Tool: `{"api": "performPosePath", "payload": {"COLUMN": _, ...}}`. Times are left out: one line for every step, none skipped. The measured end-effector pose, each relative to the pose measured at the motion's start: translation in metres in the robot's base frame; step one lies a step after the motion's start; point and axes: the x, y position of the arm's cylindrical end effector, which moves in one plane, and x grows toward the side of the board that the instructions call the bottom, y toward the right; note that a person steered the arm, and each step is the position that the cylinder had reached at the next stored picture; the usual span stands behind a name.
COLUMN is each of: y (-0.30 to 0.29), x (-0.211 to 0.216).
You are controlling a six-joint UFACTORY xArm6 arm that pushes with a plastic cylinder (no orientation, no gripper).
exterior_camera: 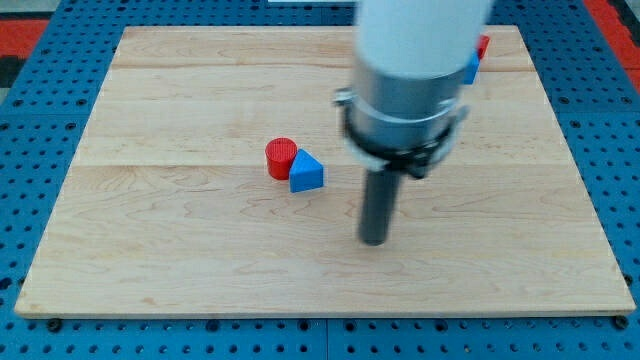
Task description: Push the blue triangle towards the green circle
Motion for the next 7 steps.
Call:
{"api": "performPosePath", "payload": {"y": -0.037, "x": -0.024}}
{"api": "performPosePath", "payload": {"y": -0.051, "x": -0.05}}
{"api": "performPosePath", "payload": {"y": -0.051, "x": -0.079}}
{"api": "performPosePath", "payload": {"y": -0.048, "x": -0.112}}
{"api": "performPosePath", "payload": {"y": -0.04, "x": -0.137}}
{"api": "performPosePath", "payload": {"y": -0.031, "x": -0.159}}
{"api": "performPosePath", "payload": {"y": -0.012, "x": -0.174}}
